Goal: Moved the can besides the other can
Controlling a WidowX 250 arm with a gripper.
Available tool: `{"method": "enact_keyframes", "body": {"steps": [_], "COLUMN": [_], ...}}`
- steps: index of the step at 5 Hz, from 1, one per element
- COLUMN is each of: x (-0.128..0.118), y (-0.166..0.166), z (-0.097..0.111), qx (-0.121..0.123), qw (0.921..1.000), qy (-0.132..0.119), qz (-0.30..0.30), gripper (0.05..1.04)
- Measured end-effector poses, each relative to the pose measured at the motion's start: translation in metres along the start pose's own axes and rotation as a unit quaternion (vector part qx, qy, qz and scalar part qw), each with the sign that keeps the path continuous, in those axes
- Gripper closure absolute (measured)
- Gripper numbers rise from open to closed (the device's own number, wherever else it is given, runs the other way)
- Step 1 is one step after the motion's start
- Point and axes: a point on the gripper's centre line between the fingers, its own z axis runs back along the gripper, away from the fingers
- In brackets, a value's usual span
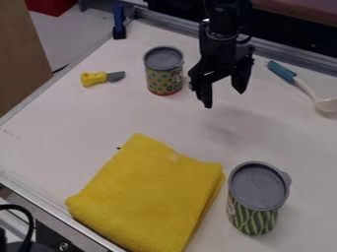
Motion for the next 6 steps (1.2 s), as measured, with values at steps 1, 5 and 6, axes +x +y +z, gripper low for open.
{"method": "enact_keyframes", "body": {"steps": [1,5,6], "x": [-0.005,-0.072,-0.095], "y": [0.007,0.041,0.051], "z": [-0.011,0.045,0.052], "qx": [0.02,0.03,0.018], "qw": [0.9997,0.9646,0.9633], "qy": [0.011,0.053,0.082], "qz": [-0.003,-0.256,-0.255], "gripper": [0.085,0.085,0.085]}}
